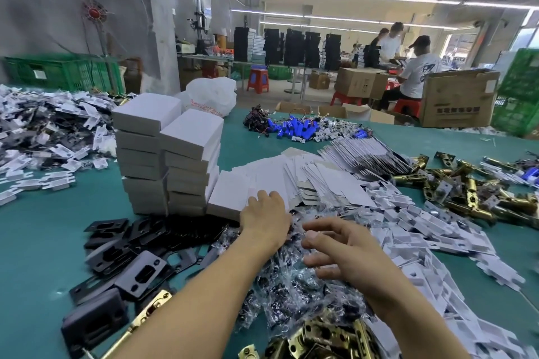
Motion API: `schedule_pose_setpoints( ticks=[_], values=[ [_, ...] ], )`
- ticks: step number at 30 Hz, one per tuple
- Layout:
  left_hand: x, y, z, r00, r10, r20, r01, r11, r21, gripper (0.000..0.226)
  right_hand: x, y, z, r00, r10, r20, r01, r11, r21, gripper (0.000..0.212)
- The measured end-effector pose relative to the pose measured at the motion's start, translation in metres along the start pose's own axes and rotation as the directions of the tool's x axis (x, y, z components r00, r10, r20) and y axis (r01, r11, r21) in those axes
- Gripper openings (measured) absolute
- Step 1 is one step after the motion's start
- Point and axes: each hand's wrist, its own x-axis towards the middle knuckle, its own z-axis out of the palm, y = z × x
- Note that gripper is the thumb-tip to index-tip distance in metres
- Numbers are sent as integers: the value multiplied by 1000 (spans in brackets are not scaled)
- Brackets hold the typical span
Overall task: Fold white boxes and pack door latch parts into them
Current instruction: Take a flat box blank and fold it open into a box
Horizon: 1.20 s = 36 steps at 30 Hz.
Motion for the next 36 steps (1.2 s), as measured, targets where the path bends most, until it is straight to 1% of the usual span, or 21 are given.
schedule_pose_setpoints(
  ticks=[2, 5, 8, 10, 12, 14, 16, 18, 19, 20, 22, 24, 25, 26, 27, 28, 29, 30, 31, 33, 36],
  values=[
    [0, 2, -4, 999, 41, -25, -38, 996, 83, 26, 0, 0, 0, 1000, -1, -2, 1, 1000, -6, 12],
    [-3, 0, -12, 989, 122, -87, -104, 977, 188, 26, -1, 0, -1, 1000, 8, -5, -8, 1000, -27, 13],
    [-8, 0, -24, 959, 185, -216, -152, 975, 163, 23, 0, 1, -1, 1000, 16, -7, -17, 999, -42, 12],
    [-16, 6, -35, 892, 261, -369, -226, 965, 136, 16, 2, 1, 0, 999, 17, -41, -17, 1000, -13, 15],
    [-30, 15, -49, 787, 371, -493, -356, 926, 127, 4, 4, 1, 1, 992, 25, -122, -24, 1000, 15, 19],
    [-44, 24, -54, 641, 505, -578, -519, 840, 158, 14, 6, -1, 0, 977, 55, -207, -43, 997, 62, 29],
    [-56, 33, -55, 500, 639, -585, -672, 712, 203, 16, 8, -4, -4, 960, 89, -266, -36, 980, 197, 40],
    [-65, 36, -59, 459, 710, -534, -780, 610, 141, 23, 8, -6, -9, 936, 106, -335, 2, 952, 306, 30],
    [-68, 36, -62, 482, 717, -503, -810, 584, 55, 21, 7, -6, -12, 925, 103, -367, 22, 947, 321, 22],
    [-71, 35, -65, 535, 711, -456, -807, 589, -29, 22, 6, -7, -14, 917, 95, -387, 39, 945, 325, 16],
    [-72, 30, -65, 692, 629, -355, -708, 686, -166, 35, 5, -7, -15, 915, 72, -396, 62, 946, 317, 15],
    [-68, 20, -62, 838, 424, -343, -528, 788, -316, 46, 5, -6, -14, 916, 53, -399, 74, 952, 298, 16],
    [-64, 14, -59, 894, 292, -339, -424, 794, -435, 42, 5, -6, -13, 918, 43, -394, 78, 955, 287, 16],
    [-60, 8, -59, 939, 157, -306, -312, 764, -565, 35, 5, -5, -12, 923, 32, -383, 83, 957, 279, 16],
    [-55, 2, -59, 973, 41, -229, -194, 686, -701, 31, 6, -5, -10, 934, 19, -358, 86, 957, 276, 16],
    [-51, -3, -59, 994, -30, -102, -68, 563, -824, 34, 5, -6, -8, 945, 7, -327, 90, 956, 279, 17],
    [-49, -6, -60, 998, -40, 54, 65, 395, -917, 40, 5, -7, -6, 957, -7, -291, 94, 953, 287, 17],
    [-49, -7, -63, 979, 9, 203, 195, 225, -955, 46, 4, -8, -4, 969, -24, -246, 100, 948, 301, 19],
    [-50, -8, -66, 944, 98, 315, 306, 97, -947, 51, 3, -8, -2, 981, -38, -193, 100, 941, 323, 20],
    [-56, -11, -72, 866, 282, 412, 440, -38, -897, 55, 3, -6, 4, 995, -28, -96, 58, 943, 327, 20],
    [-63, -19, -76, 823, 405, 398, 505, -202, -839, 60, 1, -1, 12, 1000, 5, -4, -4, 980, 201, 20]
  ],
)
